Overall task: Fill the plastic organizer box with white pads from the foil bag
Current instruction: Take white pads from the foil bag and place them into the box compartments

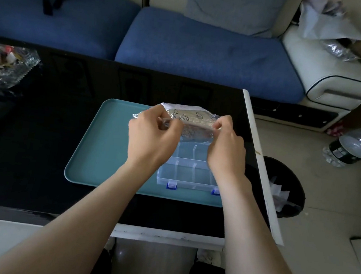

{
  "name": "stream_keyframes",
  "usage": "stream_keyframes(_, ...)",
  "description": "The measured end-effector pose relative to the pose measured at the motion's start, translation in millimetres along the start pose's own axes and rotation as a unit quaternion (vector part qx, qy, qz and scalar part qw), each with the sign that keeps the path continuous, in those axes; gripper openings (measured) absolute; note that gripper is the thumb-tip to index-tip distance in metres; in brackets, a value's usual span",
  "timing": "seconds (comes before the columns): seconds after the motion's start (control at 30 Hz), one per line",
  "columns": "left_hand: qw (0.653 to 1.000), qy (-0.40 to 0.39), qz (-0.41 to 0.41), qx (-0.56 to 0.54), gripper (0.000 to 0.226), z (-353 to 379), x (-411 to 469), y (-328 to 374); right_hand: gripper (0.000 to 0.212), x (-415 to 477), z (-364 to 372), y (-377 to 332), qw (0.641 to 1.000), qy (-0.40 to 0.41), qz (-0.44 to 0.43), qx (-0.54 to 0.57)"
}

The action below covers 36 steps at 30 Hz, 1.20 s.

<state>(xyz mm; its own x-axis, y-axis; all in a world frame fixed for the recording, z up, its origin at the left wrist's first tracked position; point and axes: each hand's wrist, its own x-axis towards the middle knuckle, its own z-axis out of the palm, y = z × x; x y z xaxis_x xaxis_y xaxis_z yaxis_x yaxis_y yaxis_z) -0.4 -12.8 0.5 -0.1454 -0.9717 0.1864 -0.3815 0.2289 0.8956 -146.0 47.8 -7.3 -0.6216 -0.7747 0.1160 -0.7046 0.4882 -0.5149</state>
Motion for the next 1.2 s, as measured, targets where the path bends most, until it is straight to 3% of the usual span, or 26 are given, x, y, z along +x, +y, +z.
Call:
stream_keyframes(0.3, 0.986, 0.100, -0.125, -0.036, 0.039, -4, 12, -6, 0.019, -4, -7, 13, 0.998, -0.008, 0.057, 0.025)
stream_keyframes(0.43, 0.984, 0.071, -0.165, 0.006, 0.034, -4, 11, -6, 0.016, 2, 0, 15, 0.991, -0.003, 0.067, 0.119)
stream_keyframes(0.5, 0.985, 0.034, -0.161, 0.061, 0.033, -1, 9, -7, 0.017, 7, 3, 11, 0.956, -0.025, 0.139, 0.256)
stream_keyframes(0.57, 0.983, 0.013, -0.141, 0.114, 0.034, 1, 8, -10, 0.035, 10, 6, 5, 0.896, -0.090, 0.214, 0.378)
stream_keyframes(0.67, 0.978, 0.007, -0.108, 0.176, 0.040, 5, 6, -11, 0.036, 13, 16, 0, 0.861, -0.167, 0.246, 0.413)
stream_keyframes(0.73, 0.971, 0.002, -0.095, 0.217, 0.054, 7, 5, -10, 0.029, 12, 21, -1, 0.859, -0.196, 0.242, 0.408)
stream_keyframes(0.83, 0.958, -0.018, -0.074, 0.276, 0.073, 9, 6, -13, 0.015, 11, 27, -3, 0.865, -0.166, 0.223, 0.419)
stream_keyframes(0.93, 0.965, 0.010, -0.007, 0.262, 0.084, 9, 10, -19, 0.024, 10, 31, -4, 0.897, -0.125, 0.178, 0.385)
stream_keyframes(1.03, 0.970, 0.009, 0.067, 0.232, 0.079, 6, 15, -25, 0.036, 12, 36, -6, 0.923, -0.098, 0.119, 0.354)
stream_keyframes(1.2, 0.994, -0.006, 0.016, 0.112, 0.066, -9, 25, -25, 0.042, 12, 43, -19, 0.900, -0.157, 0.099, 0.394)
